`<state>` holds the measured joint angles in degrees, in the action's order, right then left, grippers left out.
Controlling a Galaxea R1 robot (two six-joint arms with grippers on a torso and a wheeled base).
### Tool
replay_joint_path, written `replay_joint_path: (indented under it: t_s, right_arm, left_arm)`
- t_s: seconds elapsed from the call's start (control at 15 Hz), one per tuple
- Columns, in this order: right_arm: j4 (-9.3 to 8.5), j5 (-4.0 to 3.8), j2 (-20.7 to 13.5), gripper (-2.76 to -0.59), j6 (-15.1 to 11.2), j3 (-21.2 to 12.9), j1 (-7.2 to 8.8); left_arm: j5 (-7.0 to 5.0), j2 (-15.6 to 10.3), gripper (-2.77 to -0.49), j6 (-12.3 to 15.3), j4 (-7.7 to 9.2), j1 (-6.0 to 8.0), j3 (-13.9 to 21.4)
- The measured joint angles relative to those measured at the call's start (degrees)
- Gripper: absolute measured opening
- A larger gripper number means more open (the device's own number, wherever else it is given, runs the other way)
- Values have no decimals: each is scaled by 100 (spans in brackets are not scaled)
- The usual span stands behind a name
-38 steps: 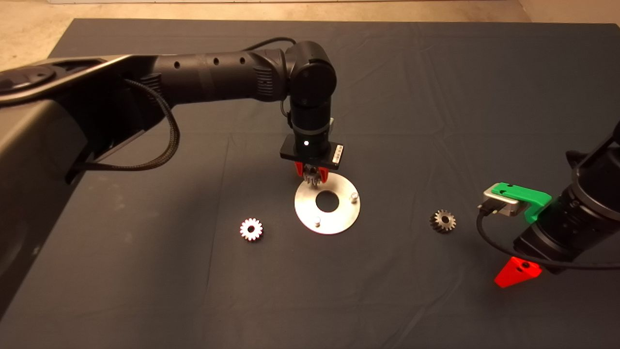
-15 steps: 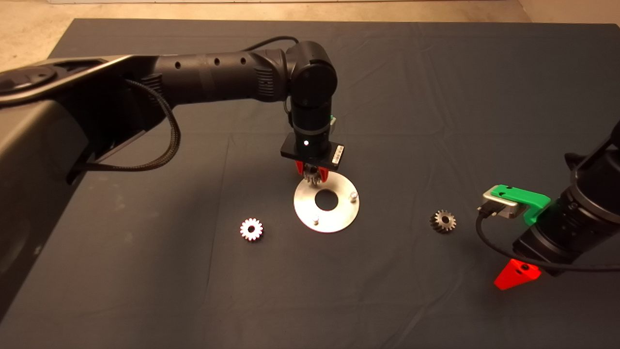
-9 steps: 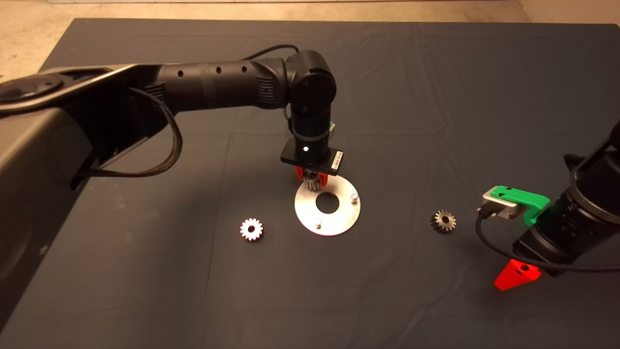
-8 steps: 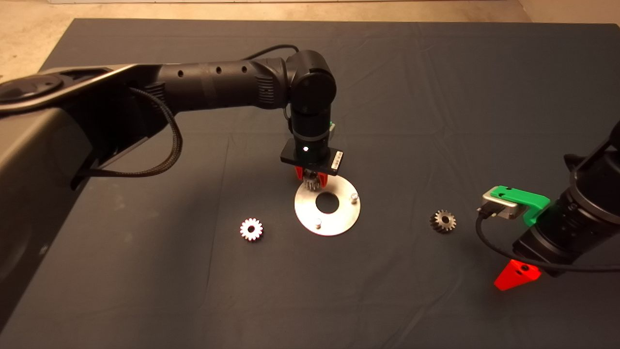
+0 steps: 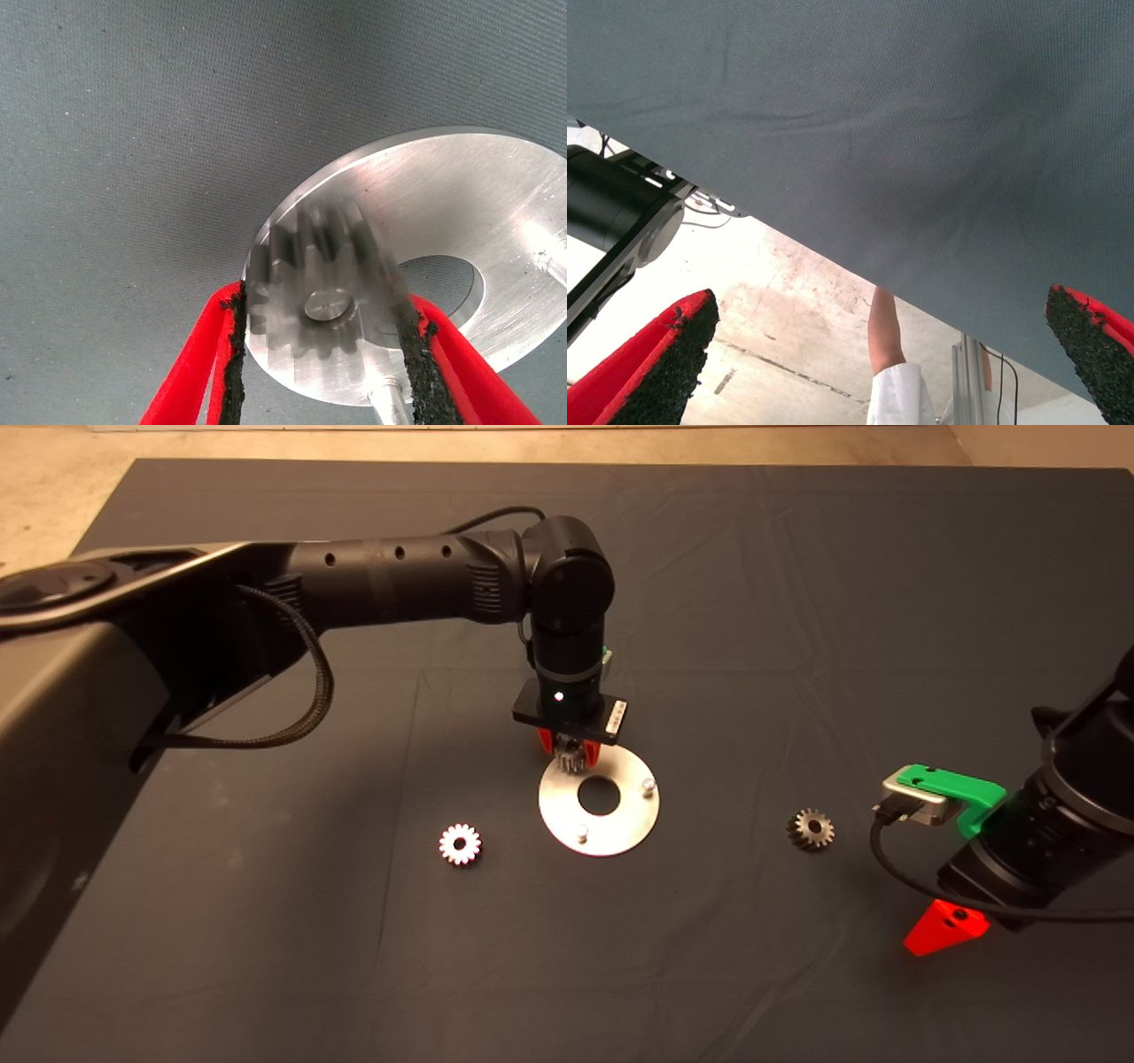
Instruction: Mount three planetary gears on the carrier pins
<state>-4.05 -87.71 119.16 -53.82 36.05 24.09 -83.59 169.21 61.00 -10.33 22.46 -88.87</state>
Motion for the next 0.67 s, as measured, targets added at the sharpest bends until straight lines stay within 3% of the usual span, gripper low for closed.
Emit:
replay_joint_path:
  t_s: [0.47,0.53,0.67]
  right_arm:
    - [0,0,0,-60,0,0,0]
    - [0,0,-1,-60,0,0,0]
    - [0,0,-1,-60,0,0,0]
  left_arm:
    - [-47,0,-195,-8,41,36,-2]
    - [-105,0,-190,-23,63,105,-2]
    - [-321,-2,-180,-26,110,403,6]
